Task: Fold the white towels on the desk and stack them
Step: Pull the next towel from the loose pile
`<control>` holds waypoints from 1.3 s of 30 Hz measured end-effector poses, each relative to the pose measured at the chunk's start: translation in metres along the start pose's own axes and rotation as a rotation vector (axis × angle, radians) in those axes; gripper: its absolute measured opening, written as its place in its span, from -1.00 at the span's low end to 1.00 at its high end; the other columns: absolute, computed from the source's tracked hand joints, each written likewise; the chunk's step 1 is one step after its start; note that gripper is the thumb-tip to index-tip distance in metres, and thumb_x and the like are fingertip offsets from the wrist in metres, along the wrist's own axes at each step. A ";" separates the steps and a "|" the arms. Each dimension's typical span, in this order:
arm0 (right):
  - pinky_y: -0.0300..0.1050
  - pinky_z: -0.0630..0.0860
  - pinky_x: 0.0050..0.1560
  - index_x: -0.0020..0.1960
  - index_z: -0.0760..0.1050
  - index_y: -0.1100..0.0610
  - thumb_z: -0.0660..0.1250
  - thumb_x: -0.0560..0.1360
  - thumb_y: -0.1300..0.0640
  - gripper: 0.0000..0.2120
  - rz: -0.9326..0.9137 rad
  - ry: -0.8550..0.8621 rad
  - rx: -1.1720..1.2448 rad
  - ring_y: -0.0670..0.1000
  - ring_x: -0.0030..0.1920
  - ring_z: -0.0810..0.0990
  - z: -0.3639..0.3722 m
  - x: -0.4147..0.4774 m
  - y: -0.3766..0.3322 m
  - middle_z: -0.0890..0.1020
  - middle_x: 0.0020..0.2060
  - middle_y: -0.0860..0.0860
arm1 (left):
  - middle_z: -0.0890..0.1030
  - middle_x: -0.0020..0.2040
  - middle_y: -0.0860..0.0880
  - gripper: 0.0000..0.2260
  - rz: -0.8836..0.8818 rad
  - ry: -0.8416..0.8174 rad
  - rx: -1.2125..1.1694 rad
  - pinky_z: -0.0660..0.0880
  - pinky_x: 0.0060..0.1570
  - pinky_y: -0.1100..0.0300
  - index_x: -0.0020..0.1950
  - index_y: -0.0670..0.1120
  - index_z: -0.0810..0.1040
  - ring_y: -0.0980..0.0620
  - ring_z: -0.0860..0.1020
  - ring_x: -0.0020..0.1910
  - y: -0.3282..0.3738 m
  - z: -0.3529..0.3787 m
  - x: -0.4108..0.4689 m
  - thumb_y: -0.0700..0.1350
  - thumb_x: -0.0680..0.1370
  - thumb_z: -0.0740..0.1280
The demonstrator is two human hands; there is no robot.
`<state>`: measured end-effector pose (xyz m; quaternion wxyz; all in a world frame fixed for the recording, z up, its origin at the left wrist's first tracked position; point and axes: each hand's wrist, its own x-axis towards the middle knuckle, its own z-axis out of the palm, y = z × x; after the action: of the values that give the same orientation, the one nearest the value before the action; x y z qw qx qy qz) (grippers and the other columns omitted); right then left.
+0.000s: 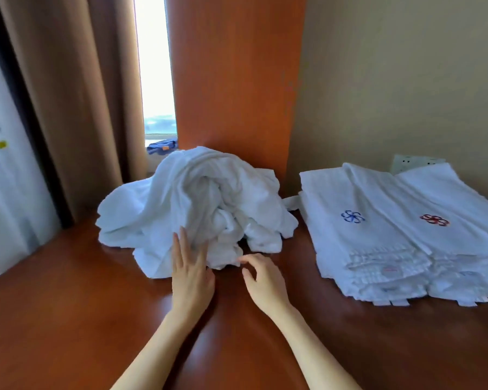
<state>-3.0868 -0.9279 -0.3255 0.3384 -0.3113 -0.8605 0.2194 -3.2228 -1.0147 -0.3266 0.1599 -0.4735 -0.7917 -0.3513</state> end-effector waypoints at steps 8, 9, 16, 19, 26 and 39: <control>0.01 0.52 -0.04 0.05 0.63 0.08 0.33 0.49 0.29 -0.79 -0.002 0.188 -0.009 0.04 -0.07 0.57 0.045 0.045 -0.013 0.65 -0.11 -0.05 | 0.52 0.08 -0.08 -0.55 -0.173 0.148 -0.062 0.29 0.12 -0.05 0.23 -0.07 0.56 -0.16 0.51 0.08 -0.035 -0.001 0.029 -0.09 0.36 0.53; 0.01 0.52 -0.04 0.05 0.63 0.08 0.33 0.49 0.29 -0.79 -0.016 0.186 -0.007 0.03 -0.07 0.57 0.046 0.046 -0.011 0.65 -0.11 -0.05 | 0.53 0.04 -0.07 -0.62 -0.143 0.144 -0.058 0.31 0.05 0.00 0.16 -0.08 0.58 -0.17 0.52 0.03 -0.036 0.001 0.027 -0.13 0.36 0.52; -0.06 0.52 -0.03 0.01 0.63 0.10 0.35 0.50 0.31 -0.83 -0.110 0.218 0.052 0.00 -0.06 0.59 0.051 0.042 -0.012 0.65 -0.10 -0.07 | 0.59 0.01 -0.05 -0.78 -0.081 0.222 -0.211 0.30 0.02 0.16 0.11 -0.15 0.54 -0.11 0.52 0.02 -0.037 -0.005 0.024 -0.30 0.48 0.37; -0.16 0.50 -0.02 0.04 0.62 0.11 0.32 0.54 0.29 -0.84 -0.092 0.266 0.133 -0.08 -0.06 0.58 0.051 0.041 -0.012 0.64 -0.10 -0.10 | 0.54 -0.15 0.09 -0.86 -0.113 0.238 -0.345 0.34 -0.17 0.24 0.15 -0.05 0.42 0.03 0.52 -0.15 -0.031 -0.010 0.017 -0.18 0.60 0.23; -0.23 0.47 0.11 0.19 0.48 -0.11 0.11 0.65 -0.05 -0.78 0.276 0.202 0.635 -0.24 0.08 0.57 0.039 0.038 -0.018 0.64 0.00 -0.17 | 0.30 -0.54 0.13 -0.88 -0.026 0.265 -0.497 0.16 -0.47 0.38 0.04 -0.11 0.40 0.12 0.32 -0.55 -0.020 -0.036 -0.004 -0.21 0.56 0.10; -0.16 0.45 -0.11 0.10 0.49 0.19 0.31 0.58 0.05 -0.78 0.367 0.222 0.777 -0.02 -0.09 0.55 -0.012 0.069 -0.054 0.56 -0.14 -0.05 | 0.45 0.39 0.01 -0.66 0.402 -0.031 -0.113 0.37 0.30 -0.02 0.36 0.01 0.48 -0.03 0.43 0.33 0.006 -0.070 -0.012 -0.01 0.59 0.27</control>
<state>-3.1382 -0.9171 -0.2550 0.4760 -0.3301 -0.6031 0.5484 -3.2176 -1.0706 -0.2821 0.1875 -0.6355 -0.6628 -0.3489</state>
